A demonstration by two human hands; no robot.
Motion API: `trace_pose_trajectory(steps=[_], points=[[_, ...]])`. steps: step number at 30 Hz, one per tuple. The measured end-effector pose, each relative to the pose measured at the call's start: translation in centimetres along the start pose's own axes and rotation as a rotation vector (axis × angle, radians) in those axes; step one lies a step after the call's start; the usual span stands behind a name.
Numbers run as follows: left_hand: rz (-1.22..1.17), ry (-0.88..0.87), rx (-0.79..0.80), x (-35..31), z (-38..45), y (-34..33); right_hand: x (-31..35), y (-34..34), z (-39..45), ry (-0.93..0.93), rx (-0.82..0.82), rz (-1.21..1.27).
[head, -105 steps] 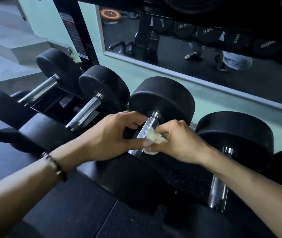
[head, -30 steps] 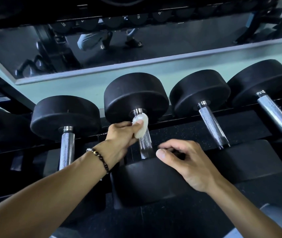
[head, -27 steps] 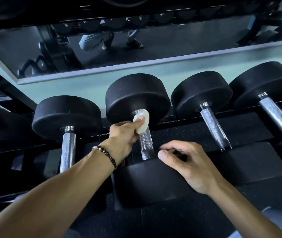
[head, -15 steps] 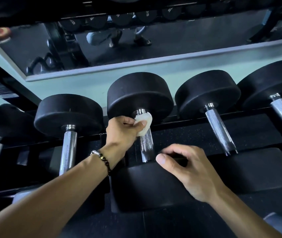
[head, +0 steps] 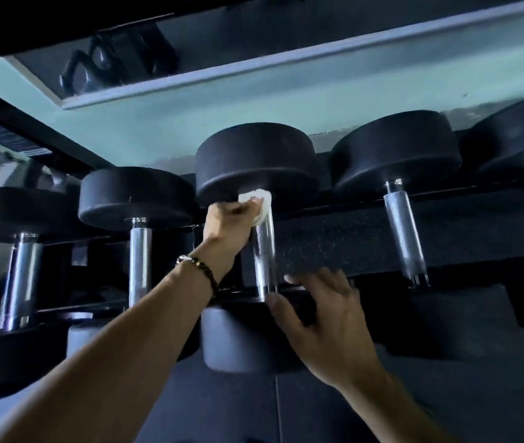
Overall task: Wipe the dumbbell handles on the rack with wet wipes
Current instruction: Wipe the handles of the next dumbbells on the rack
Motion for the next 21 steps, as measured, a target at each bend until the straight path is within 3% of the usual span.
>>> trace_pose_trajectory(steps=[5,14,18,21], points=[[0.346,0.053,0.219,2.4,-3.5,1.4,2.9,-0.7,-0.6,-0.257,-0.067,-0.073],[0.343,-0.042,0.326,1.9,-2.9,1.8,3.3,-0.9,-0.6,-0.339,-0.102,-0.119],[-0.027,0.118,0.275,0.8,-0.2,1.2,3.1,-1.0,-0.6,-0.366,-0.115,-0.095],[0.069,0.149,0.280,1.8,-0.9,0.8,3.1,-1.0,-0.5,-0.353,-0.133,-0.096]])
Point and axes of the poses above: each hand's wrist, its own z-axis towards the middle knuckle, its own y-axis out of the back of the hand, x = y × z, the point moved 3 cm from there along z, towards the middle knuckle, and after that the axes turned 1 degree about -z, right-handed, at the moved point
